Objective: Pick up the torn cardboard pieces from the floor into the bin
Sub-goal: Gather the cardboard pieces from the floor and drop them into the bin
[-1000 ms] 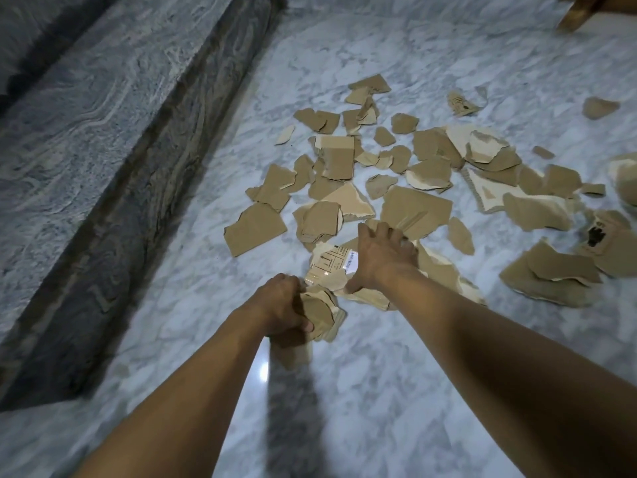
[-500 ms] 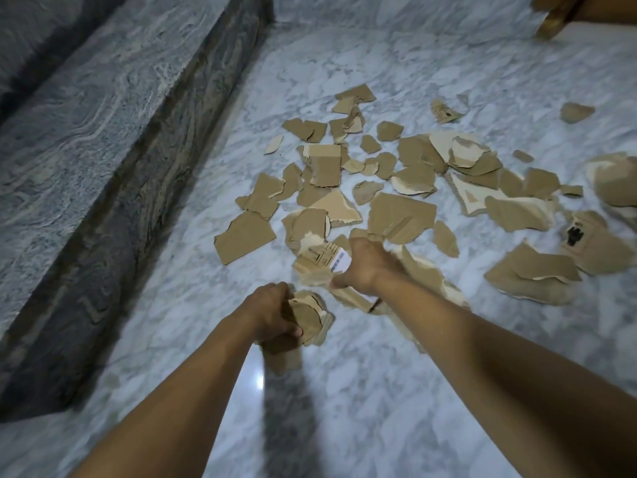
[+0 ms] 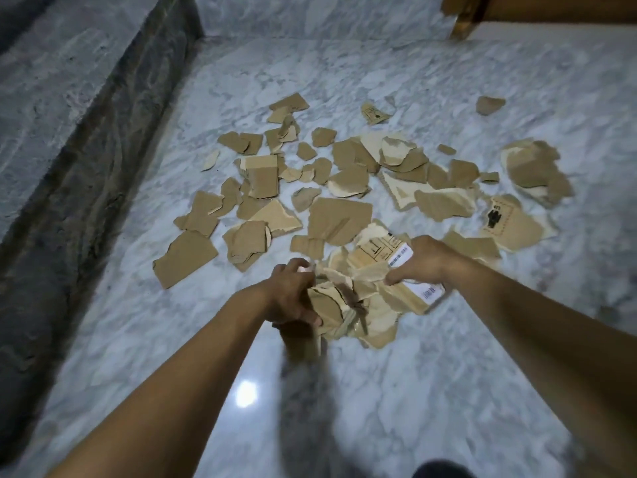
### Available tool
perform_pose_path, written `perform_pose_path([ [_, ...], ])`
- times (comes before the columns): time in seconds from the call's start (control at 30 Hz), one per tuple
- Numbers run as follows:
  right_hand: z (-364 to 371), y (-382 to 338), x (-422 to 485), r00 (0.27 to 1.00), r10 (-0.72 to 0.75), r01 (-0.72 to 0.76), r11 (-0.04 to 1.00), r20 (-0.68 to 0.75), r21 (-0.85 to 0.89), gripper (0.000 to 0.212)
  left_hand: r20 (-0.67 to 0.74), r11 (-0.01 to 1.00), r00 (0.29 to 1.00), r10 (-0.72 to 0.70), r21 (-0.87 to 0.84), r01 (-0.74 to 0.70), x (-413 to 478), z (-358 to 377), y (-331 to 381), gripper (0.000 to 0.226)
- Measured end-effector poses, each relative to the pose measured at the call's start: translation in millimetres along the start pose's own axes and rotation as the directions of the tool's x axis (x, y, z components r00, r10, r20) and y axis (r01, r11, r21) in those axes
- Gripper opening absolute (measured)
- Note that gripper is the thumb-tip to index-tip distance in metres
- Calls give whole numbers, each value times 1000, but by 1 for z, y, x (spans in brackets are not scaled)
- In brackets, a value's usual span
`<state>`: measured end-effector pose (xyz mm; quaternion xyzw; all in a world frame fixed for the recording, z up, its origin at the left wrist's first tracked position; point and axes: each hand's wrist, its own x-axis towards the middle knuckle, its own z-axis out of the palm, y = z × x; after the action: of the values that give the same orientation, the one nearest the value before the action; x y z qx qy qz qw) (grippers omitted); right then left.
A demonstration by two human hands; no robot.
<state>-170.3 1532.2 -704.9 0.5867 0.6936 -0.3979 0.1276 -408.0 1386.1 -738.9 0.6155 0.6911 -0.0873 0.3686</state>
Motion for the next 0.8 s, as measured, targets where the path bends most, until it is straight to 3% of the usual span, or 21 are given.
perform_pose_path([
  [0.07,14,15,-4,999,-3,7,996,41,-90,54,-8,997,1000,15,80,-14,14,12,16,91],
  [0.2,43,34,0,993,-90,76,985,-83,-155,65,-106,992,994,-1,123,14,24,25,23,87],
  [0.3,51,42,3,994,-76,73,996,-84,-41,58,-179,1000,984,-12,3,12,28,27,19,71],
  [0.37,54,44,5,994,-72,71,997,-86,-15,59,-201,982,979,-19,-186,-19,26,29,17,61],
  [0.47,51,44,7,992,-80,82,996,-98,19,63,-180,897,981,-70,-442,-17,16,24,15,67],
  [0.5,48,46,7,993,-74,78,996,-88,52,62,-174,884,980,-94,-468,2,13,21,11,65],
  [0.63,23,49,-2,995,-78,82,994,-56,73,43,-148,891,976,-158,-447,76,-3,-2,-17,22],
  [0.73,-2,46,-12,997,-69,73,988,-35,136,39,-86,872,979,-185,-474,123,-18,-28,-27,18],
  [0.8,-12,39,-22,995,-97,94,989,21,118,56,-33,876,978,-204,-453,167,-22,-43,-29,26],
])
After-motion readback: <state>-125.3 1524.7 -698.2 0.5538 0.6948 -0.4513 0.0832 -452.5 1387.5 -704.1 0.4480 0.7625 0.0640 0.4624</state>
